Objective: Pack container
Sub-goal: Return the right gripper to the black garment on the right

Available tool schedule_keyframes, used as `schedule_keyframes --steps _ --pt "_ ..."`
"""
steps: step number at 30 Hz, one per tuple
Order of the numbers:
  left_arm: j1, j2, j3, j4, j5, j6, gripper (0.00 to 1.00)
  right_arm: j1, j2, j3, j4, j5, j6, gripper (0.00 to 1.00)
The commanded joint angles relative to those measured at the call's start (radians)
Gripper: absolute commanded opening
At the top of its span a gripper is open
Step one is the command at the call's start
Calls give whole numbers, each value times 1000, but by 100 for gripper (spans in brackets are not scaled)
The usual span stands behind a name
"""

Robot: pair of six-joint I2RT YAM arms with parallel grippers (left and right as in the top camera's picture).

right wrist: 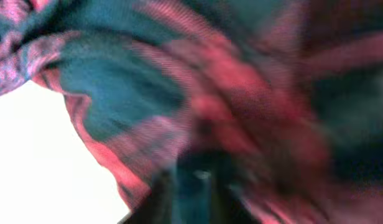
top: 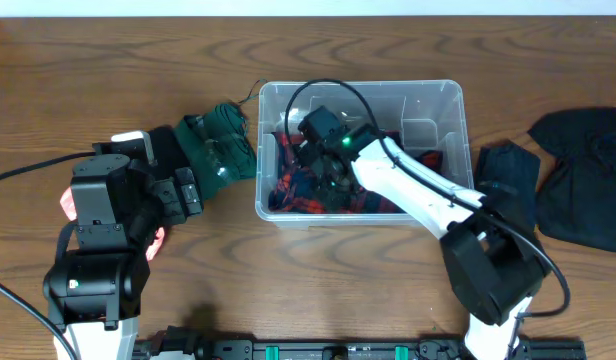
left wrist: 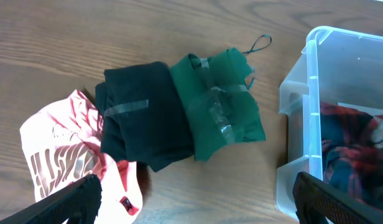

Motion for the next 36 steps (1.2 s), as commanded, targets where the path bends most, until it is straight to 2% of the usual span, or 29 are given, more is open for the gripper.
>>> schedule_keyframes --steps 1,2,3,4,10,14,19,25,36 --pt "-3 0 21 1 -1 -8 98 -66 -180 92 -14 170 64 38" --pt "-3 0 21 1 -1 -8 98 -90 -223 98 -14 206 82 60" --pt "-3 0 21 1 -1 -8 98 -122 -272 99 -13 243 105 88" --pt "-3 0 21 1 -1 -8 98 -155 -314 99 -13 268 125 99" --pt "-3 0 21 1 -2 -8 98 -475 -457 99 -89 295 181 99" --pt "-3 0 21 1 -1 -8 98 -694 -420 77 -138 296 175 99" --pt "-3 0 21 1 -1 -8 98 -884 -298 20 -119 317 169 99" --pt "-3 0 21 1 -1 -8 98 -1023 -93 18 -73 351 170 99" --pt "-3 0 21 1 -1 -8 98 -1123 118 18 14 351 170 99"
